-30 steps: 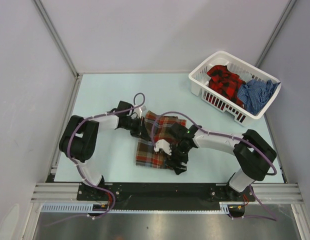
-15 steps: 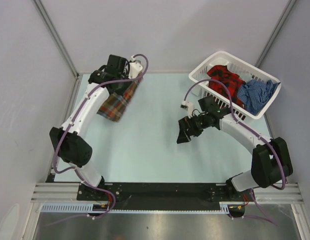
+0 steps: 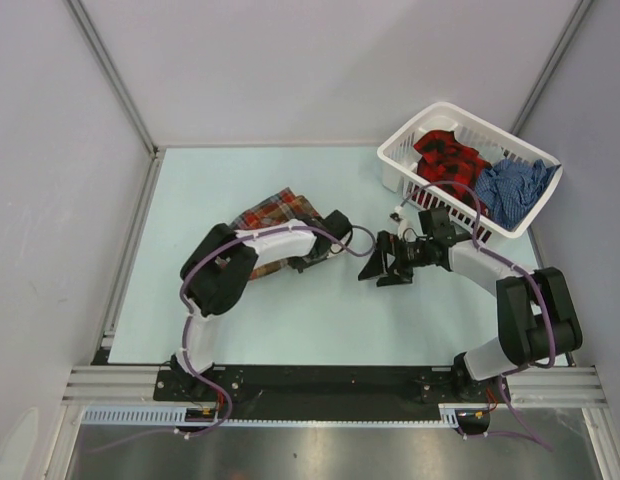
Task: Fold and stack the long sleeve shirts
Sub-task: Fold the shirt
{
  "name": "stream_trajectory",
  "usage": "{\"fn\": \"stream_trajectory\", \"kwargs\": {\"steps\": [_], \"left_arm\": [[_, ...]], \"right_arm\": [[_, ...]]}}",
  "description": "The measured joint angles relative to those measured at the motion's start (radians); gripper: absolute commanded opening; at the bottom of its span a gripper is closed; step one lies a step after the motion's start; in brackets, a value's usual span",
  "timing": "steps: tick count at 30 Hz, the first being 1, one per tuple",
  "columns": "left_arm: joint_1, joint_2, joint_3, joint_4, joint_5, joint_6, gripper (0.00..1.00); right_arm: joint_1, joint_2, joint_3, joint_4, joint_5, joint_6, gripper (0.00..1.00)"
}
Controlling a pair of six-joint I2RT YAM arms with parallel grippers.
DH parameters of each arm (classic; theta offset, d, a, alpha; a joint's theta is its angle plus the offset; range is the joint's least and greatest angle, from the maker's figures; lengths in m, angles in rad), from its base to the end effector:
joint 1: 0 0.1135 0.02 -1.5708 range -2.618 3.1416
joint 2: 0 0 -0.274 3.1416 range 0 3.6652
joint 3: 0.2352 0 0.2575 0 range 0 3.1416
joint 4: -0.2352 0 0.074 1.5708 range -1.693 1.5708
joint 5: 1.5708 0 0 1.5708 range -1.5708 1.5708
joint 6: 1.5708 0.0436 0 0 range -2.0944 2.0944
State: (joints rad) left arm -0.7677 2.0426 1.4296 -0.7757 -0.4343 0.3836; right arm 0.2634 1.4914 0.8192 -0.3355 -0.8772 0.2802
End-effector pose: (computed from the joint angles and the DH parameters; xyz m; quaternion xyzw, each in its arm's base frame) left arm 0.3037 -0.2677 0.1509 0.5130 0.8264 0.1937 0.1281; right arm 0.2674 0.1068 0.1915 -0.1107 0.8707 0.4605 0.1328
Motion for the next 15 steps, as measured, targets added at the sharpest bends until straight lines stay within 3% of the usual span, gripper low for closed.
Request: {"fn": "stream_trajectory", "kwargs": {"steps": [1, 3, 4, 6, 9, 12, 15], "left_arm": [[-0.023, 0.009, -0.001, -0.005, -0.010, -0.021, 0.16], [-0.064, 0.004, 0.006, -0.016, 0.004, -0.087, 0.22], [-0.080, 0.000, 0.013, -0.021, 0.023, -0.109, 0.41], [-0.116, -0.004, 0.042, -0.036, 0.085, -0.156, 0.47], [-0.149, -0.017, 0.096, -0.066, 0.219, -0.216, 0.70], [-0.155, -0.098, 0.104, -0.083, 0.364, -0.240, 0.77], [-0.080, -0.262, 0.087, -0.097, 0.517, -0.233, 0.76]], "right_arm": [[-0.011, -0.002, -0.017, 0.007, -0.004, 0.014, 1.00], [-0.038, -0.016, -0.066, 0.025, -0.011, 0.055, 1.00], [-0.050, -0.026, -0.087, 0.034, -0.011, 0.077, 1.00], [-0.069, -0.041, -0.121, 0.057, -0.010, 0.122, 1.00], [-0.078, -0.046, -0.135, 0.076, -0.009, 0.169, 1.00], [-0.079, -0.043, -0.134, 0.095, -0.010, 0.201, 0.99], [-0.074, -0.017, -0.127, 0.117, -0.010, 0.229, 0.97]]}}
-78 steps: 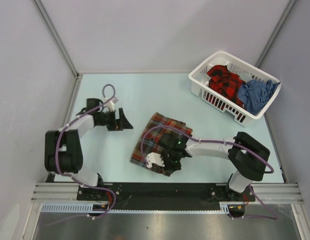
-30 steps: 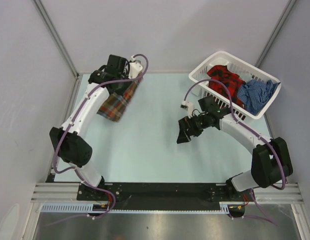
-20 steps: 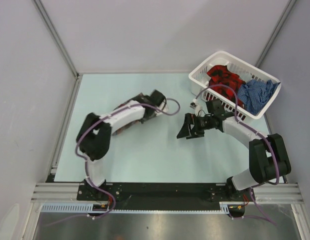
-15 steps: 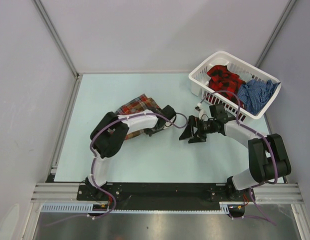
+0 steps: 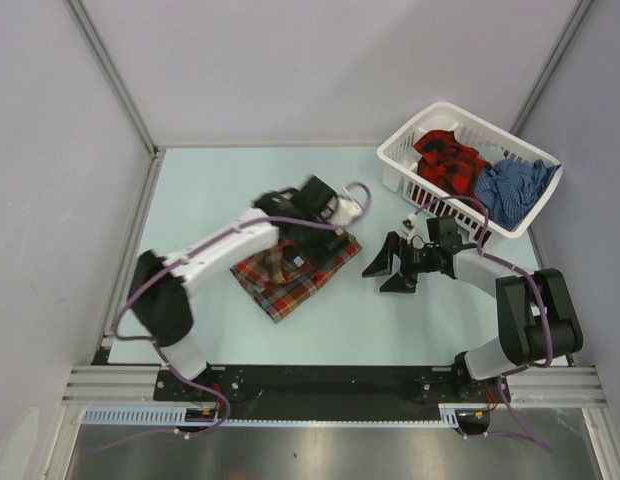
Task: Fold and stack the long sleeve shirts
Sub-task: Fold the shirt
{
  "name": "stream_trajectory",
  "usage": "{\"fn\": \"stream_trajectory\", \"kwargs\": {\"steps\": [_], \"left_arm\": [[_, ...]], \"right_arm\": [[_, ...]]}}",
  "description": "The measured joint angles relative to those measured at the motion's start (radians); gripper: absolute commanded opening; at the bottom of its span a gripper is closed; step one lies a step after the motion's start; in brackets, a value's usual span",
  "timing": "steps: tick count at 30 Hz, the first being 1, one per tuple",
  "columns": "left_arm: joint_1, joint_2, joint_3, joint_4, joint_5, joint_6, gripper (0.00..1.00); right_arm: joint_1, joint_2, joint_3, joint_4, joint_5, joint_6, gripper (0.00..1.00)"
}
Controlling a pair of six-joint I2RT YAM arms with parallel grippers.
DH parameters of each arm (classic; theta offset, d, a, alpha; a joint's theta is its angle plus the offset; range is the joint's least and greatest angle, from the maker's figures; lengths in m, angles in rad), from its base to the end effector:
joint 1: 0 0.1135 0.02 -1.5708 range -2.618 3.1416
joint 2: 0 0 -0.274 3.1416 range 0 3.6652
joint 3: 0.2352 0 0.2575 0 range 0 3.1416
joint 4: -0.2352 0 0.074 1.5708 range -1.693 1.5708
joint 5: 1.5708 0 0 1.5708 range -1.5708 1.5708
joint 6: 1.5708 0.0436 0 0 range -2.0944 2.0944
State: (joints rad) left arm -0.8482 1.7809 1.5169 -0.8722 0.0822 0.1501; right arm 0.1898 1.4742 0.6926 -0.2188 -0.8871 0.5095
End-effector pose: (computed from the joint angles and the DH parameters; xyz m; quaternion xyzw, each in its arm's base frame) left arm 0.2513 -0.2904 0.2675 0.4748 0.8524 -0.1114 0.1887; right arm 0.2572 0.0838 0.1670 0.0188 0.8749 0.4739 0.0977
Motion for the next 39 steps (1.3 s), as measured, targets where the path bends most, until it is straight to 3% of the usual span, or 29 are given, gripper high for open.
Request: {"fn": "stream_trajectory", "kwargs": {"steps": [2, 6, 11, 14, 15, 17, 18, 21, 26, 28, 29, 35, 39], "left_arm": [[0.121, -0.133, -0.022, 0.010, 0.060, 0.054, 0.73], [0.330, -0.269, -0.120, 0.064, 0.067, 0.205, 0.77], [0.337, -0.265, -0.334, 0.090, 0.053, 0.340, 0.84], [0.311, -0.237, -0.418, 0.102, 0.052, 0.367, 0.71], [0.305, -0.236, -0.445, 0.113, 0.056, 0.373, 0.58], [0.291, -0.238, -0.504, 0.143, 0.060, 0.381, 0.41], [0.281, -0.238, -0.534, 0.160, 0.053, 0.385, 0.25], [0.198, -0.235, -0.600, 0.193, 0.047, 0.380, 0.00], [0.008, -0.190, -0.589, 0.233, 0.070, 0.337, 0.00], [-0.053, -0.145, -0.534, 0.236, 0.096, 0.291, 0.17], [-0.080, -0.117, -0.493, 0.235, 0.116, 0.261, 0.35], [-0.137, 0.009, -0.204, 0.315, 0.347, 0.085, 0.59], [-0.021, -0.117, -0.218, 0.346, 0.475, 0.034, 0.71]], "right_arm": [[0.014, 0.019, 0.002, 0.027, 0.008, 0.032, 0.93], [0.084, 0.074, 0.038, 0.073, 0.035, 0.082, 0.90], [0.177, 0.173, 0.115, 0.153, 0.080, 0.141, 0.88], [0.220, 0.225, 0.150, 0.194, 0.102, 0.164, 0.87], [0.227, 0.237, 0.158, 0.200, 0.107, 0.167, 0.87], [0.243, 0.260, 0.175, 0.203, 0.114, 0.166, 0.85], [0.245, 0.269, 0.183, 0.201, 0.116, 0.161, 0.84], [0.232, 0.278, 0.200, 0.163, 0.122, 0.108, 0.82], [0.167, 0.260, 0.209, 0.019, 0.123, -0.045, 0.81], [0.124, 0.242, 0.209, -0.043, 0.123, -0.108, 0.82], [0.097, 0.233, 0.210, -0.074, 0.122, -0.143, 0.82], [0.005, 0.223, 0.267, -0.243, 0.131, -0.300, 0.85], [0.031, 0.184, 0.263, -0.245, 0.120, -0.269, 0.87]]}}
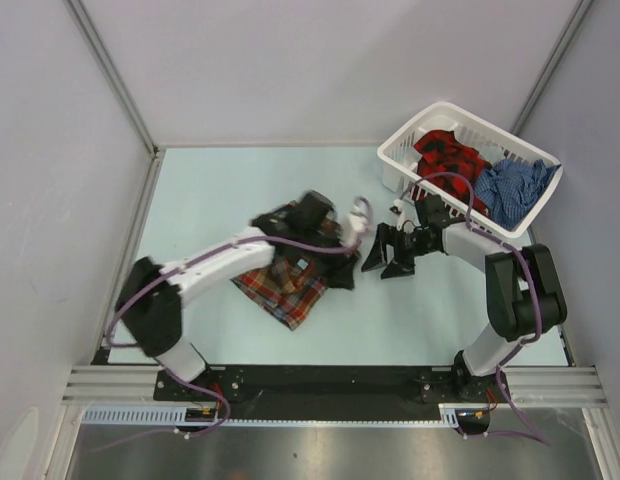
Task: Fold and stack the long sleeve shirts
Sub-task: Fold the shirt
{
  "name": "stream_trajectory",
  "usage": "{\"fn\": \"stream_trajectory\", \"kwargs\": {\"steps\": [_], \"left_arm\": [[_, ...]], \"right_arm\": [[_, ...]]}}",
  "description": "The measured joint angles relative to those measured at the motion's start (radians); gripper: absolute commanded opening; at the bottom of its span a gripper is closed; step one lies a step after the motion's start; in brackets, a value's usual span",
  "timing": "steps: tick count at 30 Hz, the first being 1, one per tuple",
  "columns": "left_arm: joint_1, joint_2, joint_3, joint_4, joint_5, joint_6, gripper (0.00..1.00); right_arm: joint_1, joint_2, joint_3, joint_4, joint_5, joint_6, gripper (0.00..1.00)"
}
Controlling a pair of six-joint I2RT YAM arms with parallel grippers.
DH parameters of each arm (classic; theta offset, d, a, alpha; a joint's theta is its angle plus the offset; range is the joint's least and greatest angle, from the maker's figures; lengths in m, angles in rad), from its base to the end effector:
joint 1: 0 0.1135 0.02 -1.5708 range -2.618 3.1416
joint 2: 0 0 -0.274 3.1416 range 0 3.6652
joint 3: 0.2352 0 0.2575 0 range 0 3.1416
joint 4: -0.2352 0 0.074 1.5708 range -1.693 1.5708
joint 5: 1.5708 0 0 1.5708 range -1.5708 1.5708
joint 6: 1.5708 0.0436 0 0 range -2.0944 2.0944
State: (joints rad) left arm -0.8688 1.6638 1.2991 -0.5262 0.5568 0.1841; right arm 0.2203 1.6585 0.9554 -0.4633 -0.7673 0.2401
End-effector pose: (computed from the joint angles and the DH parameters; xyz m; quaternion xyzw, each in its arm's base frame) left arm 0.2217 -0.2978 0.2667 0.5347 0.7377 -0.3517 0.2150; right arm 0.3011 0.0984 0.1734 -0.0662 0.9091 0.3995 0.0976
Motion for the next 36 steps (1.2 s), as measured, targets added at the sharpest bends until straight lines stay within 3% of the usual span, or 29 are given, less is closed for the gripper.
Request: {"fn": "stream_trajectory", "kwargs": {"steps": [2, 3, 5, 9, 13, 17, 20, 22, 23, 25, 26, 31, 34, 36], "left_arm": [[0.162, -0.121, -0.050, -0.005, 0.028, -0.008, 0.80], [0.249, -0.182, -0.076, -0.003, 0.026, -0.012, 0.82], [0.426, -0.293, -0.125, -0.004, 0.009, -0.019, 0.83], [0.653, -0.440, -0.182, -0.032, -0.009, -0.027, 0.83], [0.737, -0.484, -0.207, -0.054, 0.001, -0.048, 0.84], [0.744, -0.535, -0.240, -0.068, 0.003, -0.073, 0.84], [0.745, -0.578, -0.249, -0.069, 0.001, -0.083, 0.84], [0.748, -0.604, -0.256, -0.068, 0.000, -0.089, 0.84], [0.752, -0.616, -0.262, -0.068, -0.001, -0.090, 0.84], [0.757, -0.627, -0.269, -0.068, -0.005, -0.090, 0.84], [0.761, -0.628, -0.270, -0.071, -0.008, -0.090, 0.84], [0.805, -0.623, -0.270, -0.096, -0.018, -0.086, 0.84], [0.835, -0.621, -0.270, -0.114, -0.022, -0.073, 0.84], [0.851, -0.619, -0.270, -0.127, -0.022, -0.056, 0.84]], "right_arm": [[0.045, -0.039, -0.037, 0.068, -0.004, 0.064, 0.92], [0.080, -0.060, -0.063, 0.107, -0.005, 0.110, 0.99], [0.180, -0.087, -0.105, 0.203, 0.010, 0.217, 1.00], [0.347, -0.050, -0.104, 0.336, 0.082, 0.400, 1.00], [0.399, 0.063, -0.057, 0.403, 0.151, 0.523, 1.00], [0.409, 0.154, -0.015, 0.455, 0.168, 0.636, 0.96], [0.416, 0.204, 0.024, 0.502, 0.178, 0.713, 0.87], [0.419, 0.233, 0.042, 0.525, 0.177, 0.758, 0.71], [0.421, 0.245, 0.049, 0.534, 0.178, 0.771, 0.49], [0.426, 0.266, 0.055, 0.544, 0.185, 0.785, 0.20], [0.431, 0.278, 0.057, 0.544, 0.195, 0.789, 0.00], [0.442, 0.311, 0.074, 0.526, 0.183, 0.735, 0.00], [0.435, 0.305, 0.078, 0.489, 0.143, 0.609, 0.00], [0.426, 0.294, 0.099, 0.377, 0.080, 0.415, 0.00]]}}
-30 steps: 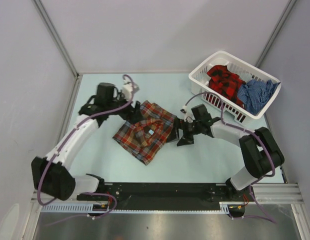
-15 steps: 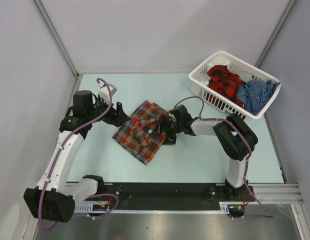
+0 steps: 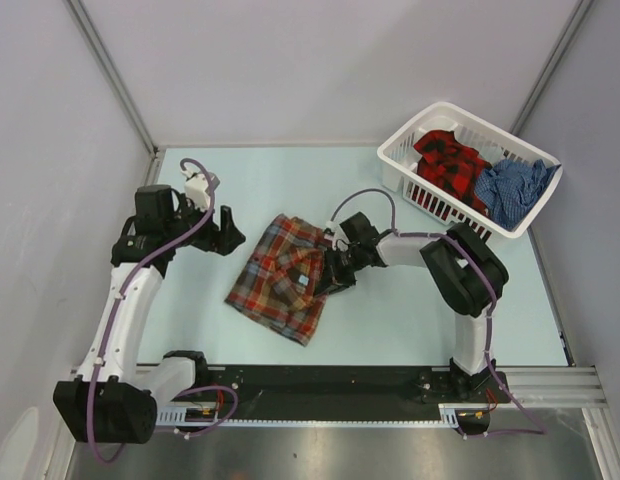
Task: Fold and stack the long sleeve shirts
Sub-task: Fold the shirt
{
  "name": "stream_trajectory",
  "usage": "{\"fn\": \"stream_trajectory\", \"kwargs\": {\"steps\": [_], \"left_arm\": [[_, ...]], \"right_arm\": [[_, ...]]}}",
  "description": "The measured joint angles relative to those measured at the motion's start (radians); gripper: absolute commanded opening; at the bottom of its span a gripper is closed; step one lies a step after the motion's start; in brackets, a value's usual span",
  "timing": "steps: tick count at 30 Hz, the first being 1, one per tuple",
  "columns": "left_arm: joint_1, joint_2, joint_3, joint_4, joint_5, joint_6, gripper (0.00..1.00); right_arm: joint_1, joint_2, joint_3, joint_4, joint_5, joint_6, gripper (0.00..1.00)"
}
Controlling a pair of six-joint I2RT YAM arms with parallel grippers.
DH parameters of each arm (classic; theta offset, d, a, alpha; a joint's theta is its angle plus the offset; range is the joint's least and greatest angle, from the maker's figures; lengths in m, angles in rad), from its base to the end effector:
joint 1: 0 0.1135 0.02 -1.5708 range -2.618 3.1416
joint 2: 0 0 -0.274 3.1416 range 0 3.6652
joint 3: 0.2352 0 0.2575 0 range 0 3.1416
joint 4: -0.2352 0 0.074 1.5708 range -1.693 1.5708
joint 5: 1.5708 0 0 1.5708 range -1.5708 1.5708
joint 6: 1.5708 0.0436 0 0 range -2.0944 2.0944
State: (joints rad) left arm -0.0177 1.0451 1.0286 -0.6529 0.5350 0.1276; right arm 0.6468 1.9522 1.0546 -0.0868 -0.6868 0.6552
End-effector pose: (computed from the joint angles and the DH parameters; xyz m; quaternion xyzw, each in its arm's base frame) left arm 0.2209 -0.0261 0.3372 0.1779 0.8575 -0.2145 0.4325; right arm 0.2903 0.2539 0.1197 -0.0935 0.9018 0.4213 0.0212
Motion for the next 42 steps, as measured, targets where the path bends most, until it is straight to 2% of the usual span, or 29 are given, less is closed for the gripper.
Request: {"fn": "stream_trajectory", "kwargs": {"steps": [2, 5, 10, 14, 17, 19, 24, 28, 30, 33, 36, 38, 39, 42], "left_arm": [[0.006, 0.003, 0.000, -0.008, 0.000, 0.016, 0.85], [0.025, 0.008, -0.003, -0.012, 0.011, 0.034, 0.86], [0.076, 0.055, -0.015, -0.011, 0.049, 0.040, 0.87], [0.113, 0.112, -0.021, -0.013, 0.084, 0.045, 0.87], [0.153, 0.140, -0.029, -0.012, 0.107, 0.048, 0.86], [0.191, 0.163, -0.037, -0.011, 0.130, 0.047, 0.86], [0.264, 0.249, -0.050, 0.004, 0.171, 0.032, 0.82], [0.280, 0.332, -0.053, 0.015, 0.180, 0.023, 0.78], [0.281, 0.366, -0.053, 0.018, 0.182, 0.021, 0.77], [0.281, 0.399, -0.061, 0.024, 0.183, 0.021, 0.78], [0.281, 0.411, -0.071, 0.023, 0.183, 0.030, 0.78], [0.281, 0.412, -0.072, 0.023, 0.187, 0.043, 0.79], [0.281, 0.412, -0.072, 0.023, 0.193, 0.056, 0.80], [0.275, 0.411, -0.071, 0.019, 0.209, 0.092, 0.82]], "right_arm": [[-0.006, -0.008, 0.031, -0.137, -0.048, -0.184, 0.00], [-0.016, 0.007, 0.134, -0.438, -0.087, -0.572, 0.00], [-0.031, 0.199, 0.479, -0.933, -0.029, -1.172, 0.00], [-0.031, 0.381, 0.799, -1.190, 0.053, -1.499, 0.00], [-0.005, 0.448, 0.963, -1.297, 0.148, -1.711, 0.00], [0.020, 0.465, 1.020, -1.331, 0.216, -1.838, 0.00], [0.101, 0.462, 1.041, -1.371, 0.373, -2.116, 0.00], [0.180, 0.418, 0.975, -1.342, 0.530, -2.310, 0.00], [0.214, 0.394, 0.933, -1.315, 0.600, -2.394, 0.04], [0.237, 0.383, 0.913, -1.288, 0.661, -2.467, 0.22], [0.237, 0.391, 0.942, -1.276, 0.684, -2.473, 0.43], [0.227, 0.409, 1.003, -1.232, 0.691, -2.444, 0.52], [0.221, 0.412, 1.027, -1.199, 0.691, -2.419, 0.71], [0.201, 0.398, 1.068, -1.129, 0.690, -2.342, 0.73]]}}
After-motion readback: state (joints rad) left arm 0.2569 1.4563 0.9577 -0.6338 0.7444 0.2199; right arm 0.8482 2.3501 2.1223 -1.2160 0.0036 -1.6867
